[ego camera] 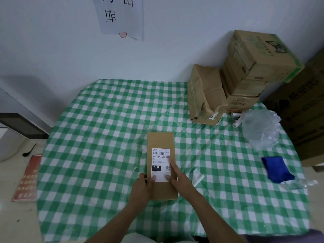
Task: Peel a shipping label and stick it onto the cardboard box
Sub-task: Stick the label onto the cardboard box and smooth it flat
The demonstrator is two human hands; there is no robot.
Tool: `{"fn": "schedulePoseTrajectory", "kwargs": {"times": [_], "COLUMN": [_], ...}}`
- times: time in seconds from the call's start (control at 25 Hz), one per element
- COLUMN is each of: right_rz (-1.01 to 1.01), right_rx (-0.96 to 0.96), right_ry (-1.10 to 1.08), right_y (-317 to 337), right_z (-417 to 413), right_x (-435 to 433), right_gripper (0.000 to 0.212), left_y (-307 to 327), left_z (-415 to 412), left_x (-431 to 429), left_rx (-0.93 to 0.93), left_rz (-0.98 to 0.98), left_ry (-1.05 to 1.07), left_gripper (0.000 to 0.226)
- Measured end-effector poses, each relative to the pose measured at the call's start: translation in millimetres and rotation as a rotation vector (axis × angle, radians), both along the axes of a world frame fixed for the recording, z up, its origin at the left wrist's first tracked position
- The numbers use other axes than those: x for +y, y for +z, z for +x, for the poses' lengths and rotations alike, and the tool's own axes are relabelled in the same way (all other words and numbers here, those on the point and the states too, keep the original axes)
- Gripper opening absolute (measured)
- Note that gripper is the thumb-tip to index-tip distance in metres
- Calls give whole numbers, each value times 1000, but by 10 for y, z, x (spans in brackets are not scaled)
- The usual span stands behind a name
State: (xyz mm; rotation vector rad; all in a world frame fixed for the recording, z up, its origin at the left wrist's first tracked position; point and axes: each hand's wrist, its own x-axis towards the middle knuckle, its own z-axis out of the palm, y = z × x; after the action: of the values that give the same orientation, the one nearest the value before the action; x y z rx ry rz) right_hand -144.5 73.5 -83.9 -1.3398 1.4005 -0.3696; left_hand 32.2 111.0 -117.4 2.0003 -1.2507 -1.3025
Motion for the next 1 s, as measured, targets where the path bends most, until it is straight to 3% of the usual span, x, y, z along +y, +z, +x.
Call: {"fn": "schedulePoseTrajectory", "kwargs": {"times": [0.12,0.36,0.72,1.0], "right_rz": [15,67,14,31], "right_rx": [-35,-72,-20,-29], "right_ry": [18,-23,-14,-27], "right_y": [23,35,78,72], "right_z": [-36,-72,5,-12], "right_x": [-1,-6,25,31], "right_gripper": [65,69,83,81], "left_y": [27,63,97,89], "left_z": [19,45,-46,-48], "left_x": [13,12,-114,-61], "left_rx": [72,151,-49,-68], "left_rz": [7,61,96,38], "left_ry": [23,69,23,-9], "left_gripper": [42,43,61,55]}}
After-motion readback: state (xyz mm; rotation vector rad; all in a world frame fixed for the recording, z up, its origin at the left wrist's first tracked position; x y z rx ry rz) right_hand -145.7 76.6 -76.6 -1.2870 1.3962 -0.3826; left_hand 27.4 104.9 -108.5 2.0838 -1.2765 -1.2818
